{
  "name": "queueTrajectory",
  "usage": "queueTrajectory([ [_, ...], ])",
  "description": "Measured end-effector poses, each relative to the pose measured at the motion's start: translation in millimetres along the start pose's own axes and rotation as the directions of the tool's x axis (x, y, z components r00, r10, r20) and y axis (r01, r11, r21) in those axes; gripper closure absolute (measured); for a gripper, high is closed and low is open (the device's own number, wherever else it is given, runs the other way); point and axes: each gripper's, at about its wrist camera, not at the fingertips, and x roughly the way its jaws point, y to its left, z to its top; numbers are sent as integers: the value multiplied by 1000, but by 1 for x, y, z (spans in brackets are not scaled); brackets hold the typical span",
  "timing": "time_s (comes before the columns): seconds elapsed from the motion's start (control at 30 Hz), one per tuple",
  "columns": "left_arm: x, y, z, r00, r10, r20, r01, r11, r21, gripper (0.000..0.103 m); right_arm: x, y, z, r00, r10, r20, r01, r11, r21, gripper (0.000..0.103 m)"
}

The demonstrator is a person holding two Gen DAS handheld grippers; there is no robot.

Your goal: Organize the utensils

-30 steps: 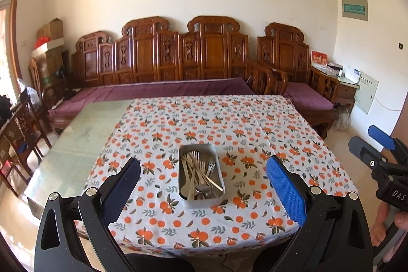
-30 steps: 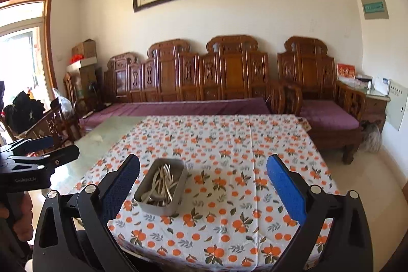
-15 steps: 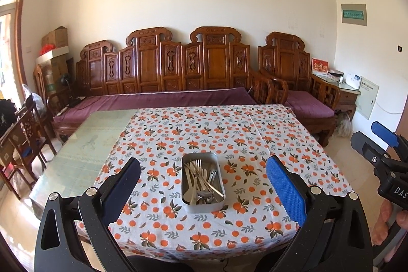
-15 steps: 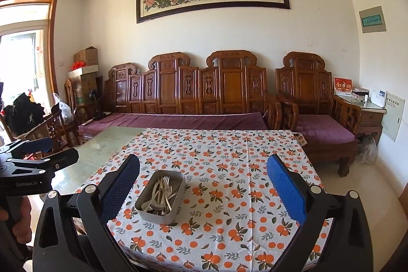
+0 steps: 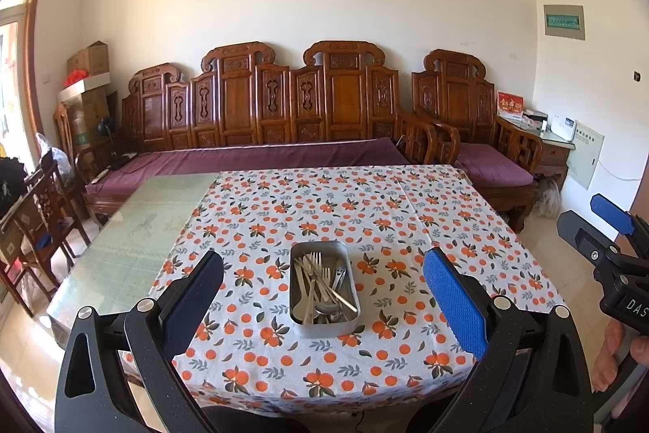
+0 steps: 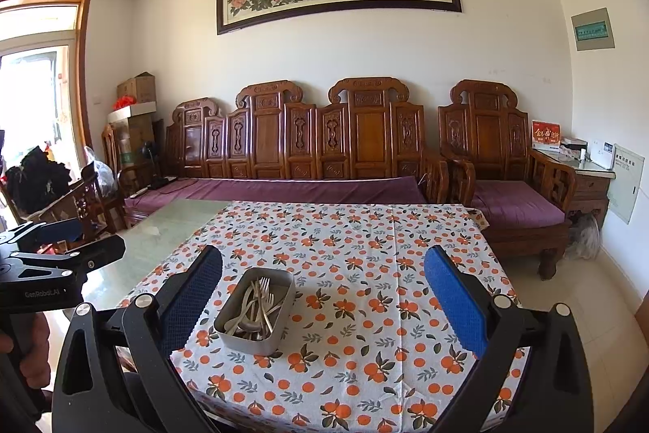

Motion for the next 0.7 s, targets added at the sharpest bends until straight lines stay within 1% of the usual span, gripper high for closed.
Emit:
queueTrajectory([
  [0.7,-2,-1,-2,1000,2,10,-2,1000,6,8,1,1,-1,1000,0,-2,0,1000,-1,3],
])
